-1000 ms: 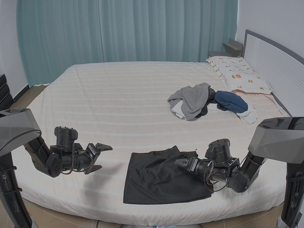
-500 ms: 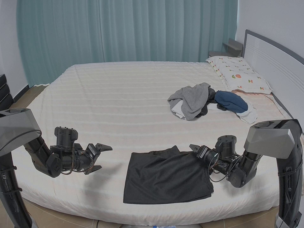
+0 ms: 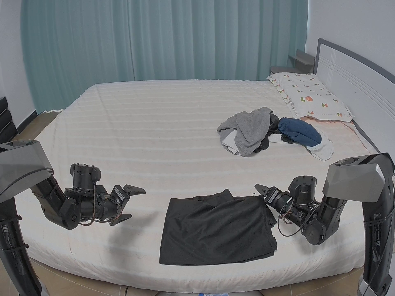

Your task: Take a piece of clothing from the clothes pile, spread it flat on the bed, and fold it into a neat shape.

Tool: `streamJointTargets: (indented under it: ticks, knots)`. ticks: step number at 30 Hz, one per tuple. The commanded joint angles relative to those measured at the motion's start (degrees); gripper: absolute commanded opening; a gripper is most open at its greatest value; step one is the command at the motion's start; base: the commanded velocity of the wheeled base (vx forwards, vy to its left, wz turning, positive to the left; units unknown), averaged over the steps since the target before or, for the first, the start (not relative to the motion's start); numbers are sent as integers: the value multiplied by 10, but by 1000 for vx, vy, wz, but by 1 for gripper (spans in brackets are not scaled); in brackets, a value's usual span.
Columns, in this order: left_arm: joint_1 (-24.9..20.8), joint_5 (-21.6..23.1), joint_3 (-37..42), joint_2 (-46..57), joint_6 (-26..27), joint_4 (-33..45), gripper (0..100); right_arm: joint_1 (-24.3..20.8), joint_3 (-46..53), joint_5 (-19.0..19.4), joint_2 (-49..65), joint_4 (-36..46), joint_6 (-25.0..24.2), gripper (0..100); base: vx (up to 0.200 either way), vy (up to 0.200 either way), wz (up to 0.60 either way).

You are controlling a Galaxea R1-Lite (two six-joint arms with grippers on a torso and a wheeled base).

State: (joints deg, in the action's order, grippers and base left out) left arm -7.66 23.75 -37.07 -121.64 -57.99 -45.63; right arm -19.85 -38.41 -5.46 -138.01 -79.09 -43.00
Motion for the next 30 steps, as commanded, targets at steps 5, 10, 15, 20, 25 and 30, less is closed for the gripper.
streamJointTargets:
  ticks: [5,10,15,20,25,30]
  knots:
    - [-14,0,-1,1,0,0,100,-4,7,0,3,0,0,100,0,-200,0]
    - [-14,-1,-1,0,1,-1,100,-5,8,3,4,0,0,100,0,-160,0]
    - [-14,-5,-20,-6,2,0,100,-5,26,18,24,0,-7,100,0,0,0]
    - [-22,-18,-40,-23,2,0,100,-6,37,49,27,1,-9,100,0,0,0]
    - [-39,-109,-116,-76,30,7,100,-15,30,93,27,15,-8,100,0,0,0]
    - [-57,-136,-153,-127,100,5,100,-22,-2,111,22,40,-9,100,0,0,0]
